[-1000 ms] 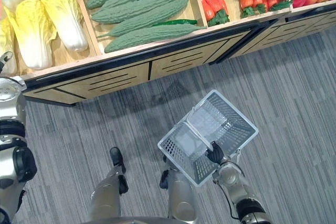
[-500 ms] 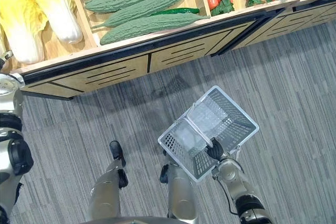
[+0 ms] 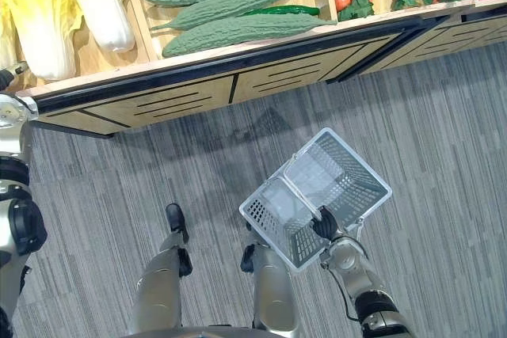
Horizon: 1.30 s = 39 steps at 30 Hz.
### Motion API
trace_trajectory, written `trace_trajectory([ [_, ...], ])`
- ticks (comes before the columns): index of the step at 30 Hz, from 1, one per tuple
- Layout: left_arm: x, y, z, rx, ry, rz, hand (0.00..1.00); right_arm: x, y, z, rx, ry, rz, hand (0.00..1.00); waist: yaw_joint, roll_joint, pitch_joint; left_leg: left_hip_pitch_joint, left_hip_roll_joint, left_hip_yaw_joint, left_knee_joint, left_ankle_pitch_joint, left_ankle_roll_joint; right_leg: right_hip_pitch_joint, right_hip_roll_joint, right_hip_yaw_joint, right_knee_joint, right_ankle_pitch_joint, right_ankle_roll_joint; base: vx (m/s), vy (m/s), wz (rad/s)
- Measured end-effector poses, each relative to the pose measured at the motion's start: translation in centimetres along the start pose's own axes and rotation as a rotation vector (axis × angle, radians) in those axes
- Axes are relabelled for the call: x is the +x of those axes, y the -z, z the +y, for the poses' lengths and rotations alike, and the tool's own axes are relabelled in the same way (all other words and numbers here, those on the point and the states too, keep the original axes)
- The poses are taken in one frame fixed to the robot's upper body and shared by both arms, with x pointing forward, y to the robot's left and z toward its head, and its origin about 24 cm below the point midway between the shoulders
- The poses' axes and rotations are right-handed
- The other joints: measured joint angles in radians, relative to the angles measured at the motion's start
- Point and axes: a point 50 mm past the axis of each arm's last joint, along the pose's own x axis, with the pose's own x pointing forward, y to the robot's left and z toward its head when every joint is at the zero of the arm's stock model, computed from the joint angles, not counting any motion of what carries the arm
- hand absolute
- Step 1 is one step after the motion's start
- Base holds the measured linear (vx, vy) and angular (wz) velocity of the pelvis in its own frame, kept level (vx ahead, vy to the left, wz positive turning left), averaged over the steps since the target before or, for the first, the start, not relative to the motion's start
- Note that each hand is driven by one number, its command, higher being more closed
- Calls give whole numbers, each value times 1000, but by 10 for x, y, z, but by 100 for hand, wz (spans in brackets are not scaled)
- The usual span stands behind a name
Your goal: Pick vegetable in the basket
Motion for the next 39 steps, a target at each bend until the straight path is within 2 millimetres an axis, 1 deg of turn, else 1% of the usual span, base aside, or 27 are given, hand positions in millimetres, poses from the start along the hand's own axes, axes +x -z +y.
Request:
trace_trajectory([
  [2, 1, -7, -3, 30, 26, -31, 100, 0, 1, 0, 1, -1, 4, 100, 0, 0, 0, -5, -2, -11, 0, 2, 3, 0, -3, 0, 0, 2, 3, 0, 26, 11],
  [4, 0, -9, -6, 55, 51, -48, 100, 0, 1, 0, 0, -1, 3, 100, 1, -1, 0, -6, -5, -13, 0, 4, 5, 1, -7, 3, 0, 5, 7, -3, 29, 7],
  [8, -1, -9, -9, 76, 75, -56, 100, 0, 0, 1, 3, -2, 0, 100, 1, -7, 4, -5, -7, -12, 1, 5, 6, 1, -8, 9, 0, 5, 8, 0, 0, 0],
  [14, -2, -6, -8, 76, 71, -48, 100, 0, 0, 1, 5, -1, 1, 100, -1, -9, 9, 7, -5, 10, 1, 5, 6, 0, -6, 35, 0, 10, 14, -3, 6, -9],
  [16, -3, -4, -7, 68, 66, -50, 100, 0, 0, 1, 5, -1, 1, 100, -4, -9, 9, 11, -6, 15, 1, 5, 6, 0, -6, 46, 0, 11, 16, -3, 5, -7],
  [19, -8, -1, -13, 22, 50, -29, 100, 0, -1, 3, 14, -3, 2, 100, -14, -9, 9, 18, -6, 14, 4, 5, 6, 9, -7, 48, 0, 11, 16, 0, 0, 0],
  [23, -16, -12, -22, -36, 20, -63, 100, -1, 4, 7, 25, -12, 24, 100, -12, -10, 9, 33, -6, 9, 4, 5, 6, 28, -8, 44, 0, 11, 16, -1, 2, 3],
  [25, -25, -22, -27, -76, 11, -129, 100, -2, 6, 7, 30, -12, 38, 100, -12, -9, 9, 34, -6, -3, 10, 5, 6, 39, -9, 31, 0, 11, 16, 1, 3, 12],
  [26, -28, -25, -28, -87, 12, -146, 100, -2, 7, 7, 30, -13, 40, 100, -13, -9, 9, 33, -6, -9, 12, 5, 7, 42, -9, 26, 0, 10, 17, 4, 1, 18],
  [28, -40, -32, -34, -113, 26, -214, 100, -3, 11, 9, 31, -20, 58, 100, -9, -9, 9, 39, -6, -26, 16, 6, 8, 61, -10, 12, 0, 10, 17, 5, 3, 20],
  [29, -43, -32, -36, -114, 32, -230, 100, -3, 11, 9, 30, -21, 61, 100, -8, -9, 9, 43, -6, -30, 16, 7, 8, 66, -11, 9, 0, 10, 17, 9, 8, 17],
  [31, -56, -36, -42, -150, 48, -269, 100, -4, 14, 11, 31, -27, 75, 100, 0, -8, 8, 54, -12, -42, 16, 8, 10, 87, -17, -4, 0, 7, 20, 9, 11, 17],
  [33, -68, -41, -46, -184, 68, -314, 100, -5, 16, 12, 32, -29, 85, 100, 15, -8, 8, 61, -18, -44, 13, 9, 12, 94, -23, -6, 0, 6, 20, 1, 20, 10],
  [37, -94, -46, -48, -267, 95, -384, 100, -7, 21, 12, 31, -29, 103, 100, 16, 1, -5, 86, -38, -49, -4, 14, 16, 118, -40, -12, 0, 2, 26, 8, 30, 10],
  [38, -103, -47, -49, -300, 98, -400, 100, -10, 23, 15, 30, -36, 111, 100, 15, 3, -20, 90, -41, -51, -4, 13, 15, 124, -44, -15, 0, 0, 29, 11, 24, 6],
  [39, -104, -47, -50, -308, 99, -402, 100, -10, 24, 16, 30, -38, 114, 100, 14, 3, -25, 90, -42, -51, -4, 13, 15, 124, -44, -15, 0, 0, 29, 20, 25, 4],
])
